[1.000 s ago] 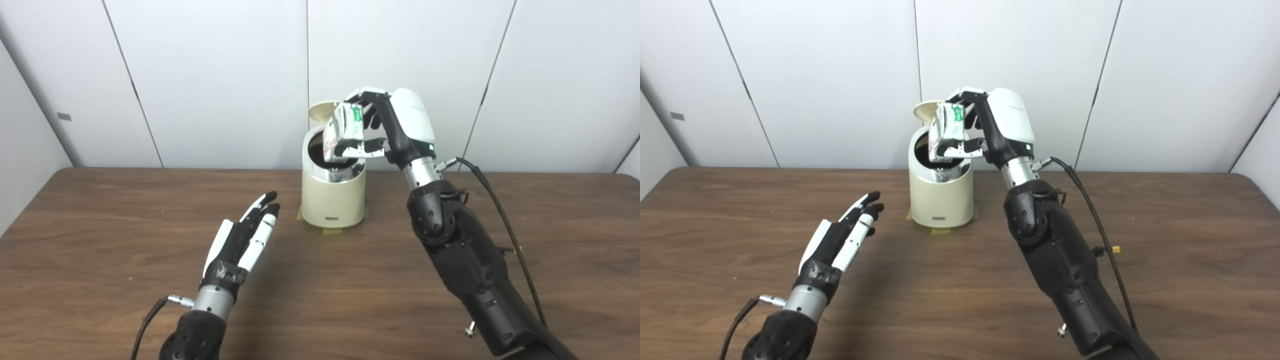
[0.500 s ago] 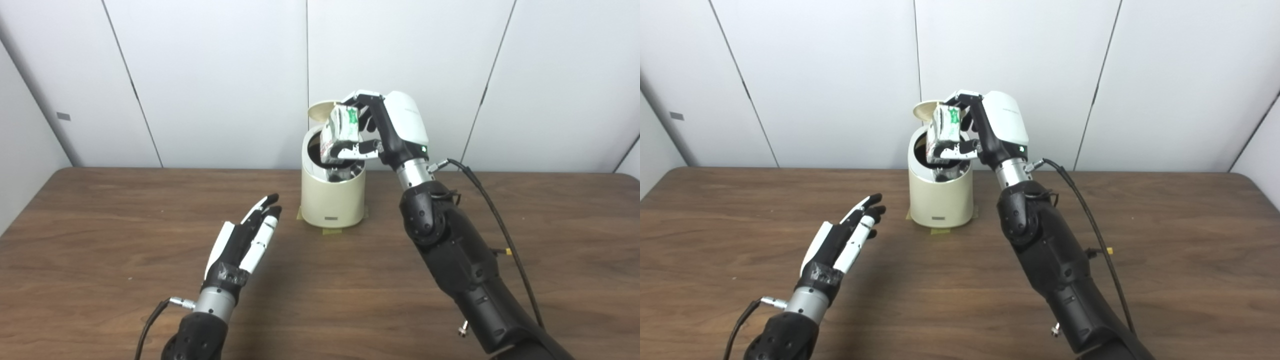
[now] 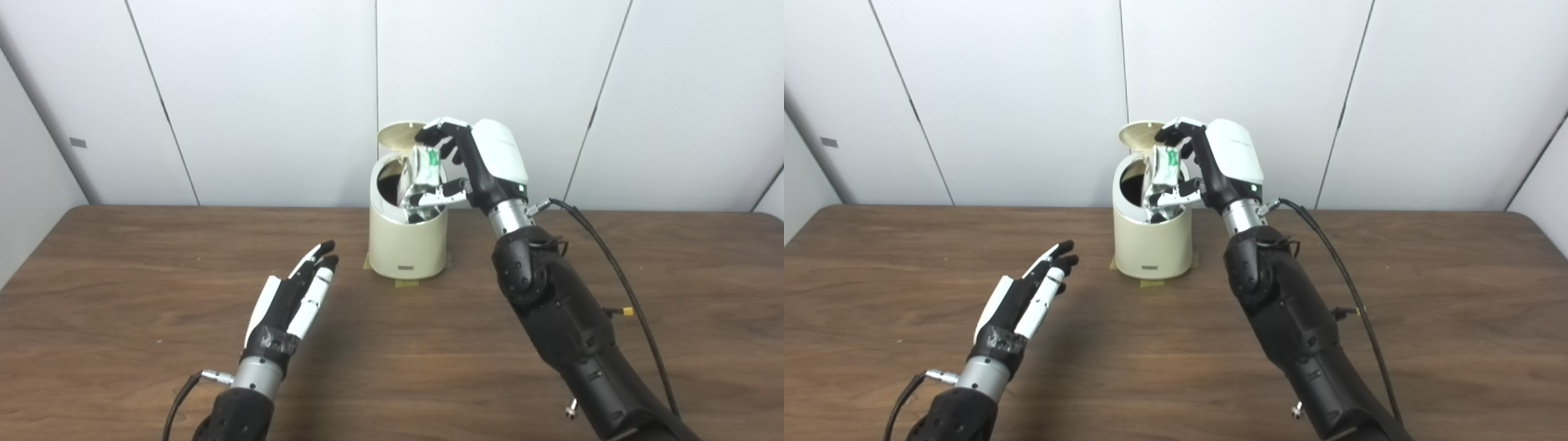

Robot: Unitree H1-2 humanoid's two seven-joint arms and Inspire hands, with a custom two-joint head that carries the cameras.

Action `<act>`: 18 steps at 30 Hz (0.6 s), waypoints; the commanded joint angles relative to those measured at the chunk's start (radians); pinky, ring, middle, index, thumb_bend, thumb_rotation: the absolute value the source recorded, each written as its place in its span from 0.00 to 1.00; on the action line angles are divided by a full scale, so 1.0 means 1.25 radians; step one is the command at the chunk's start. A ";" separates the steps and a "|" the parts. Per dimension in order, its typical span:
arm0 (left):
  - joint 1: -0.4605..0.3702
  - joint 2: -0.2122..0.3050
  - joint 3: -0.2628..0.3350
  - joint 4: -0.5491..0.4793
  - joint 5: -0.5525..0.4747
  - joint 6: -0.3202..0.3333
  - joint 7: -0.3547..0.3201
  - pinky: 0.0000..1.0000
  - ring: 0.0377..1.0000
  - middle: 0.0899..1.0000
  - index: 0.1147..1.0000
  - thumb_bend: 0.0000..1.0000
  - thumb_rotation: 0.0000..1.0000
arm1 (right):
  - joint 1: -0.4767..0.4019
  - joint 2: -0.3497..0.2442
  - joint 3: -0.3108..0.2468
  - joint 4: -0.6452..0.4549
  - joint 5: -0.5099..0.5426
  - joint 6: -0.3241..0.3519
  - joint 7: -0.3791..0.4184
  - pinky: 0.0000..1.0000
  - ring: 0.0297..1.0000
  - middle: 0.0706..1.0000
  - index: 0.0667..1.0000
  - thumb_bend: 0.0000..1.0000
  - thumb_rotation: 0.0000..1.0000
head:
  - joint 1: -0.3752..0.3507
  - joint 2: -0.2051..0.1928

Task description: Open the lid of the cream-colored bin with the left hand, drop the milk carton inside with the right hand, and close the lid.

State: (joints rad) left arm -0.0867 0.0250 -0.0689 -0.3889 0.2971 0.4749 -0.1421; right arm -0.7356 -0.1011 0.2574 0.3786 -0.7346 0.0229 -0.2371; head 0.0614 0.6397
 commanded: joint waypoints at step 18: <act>-0.017 -0.003 0.003 -0.009 0.009 -0.008 0.008 0.90 0.92 0.89 0.95 0.33 0.81 | -0.022 -0.018 -0.013 -0.062 0.025 -0.046 -0.054 0.42 0.42 0.47 0.45 0.52 0.01 | -0.016 -0.017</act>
State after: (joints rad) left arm -0.0834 0.0248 -0.0676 -0.3864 0.3087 0.4748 -0.1517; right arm -0.7291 -0.1122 0.2606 0.3468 -0.7162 -0.0035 -0.2774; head 0.0414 0.6182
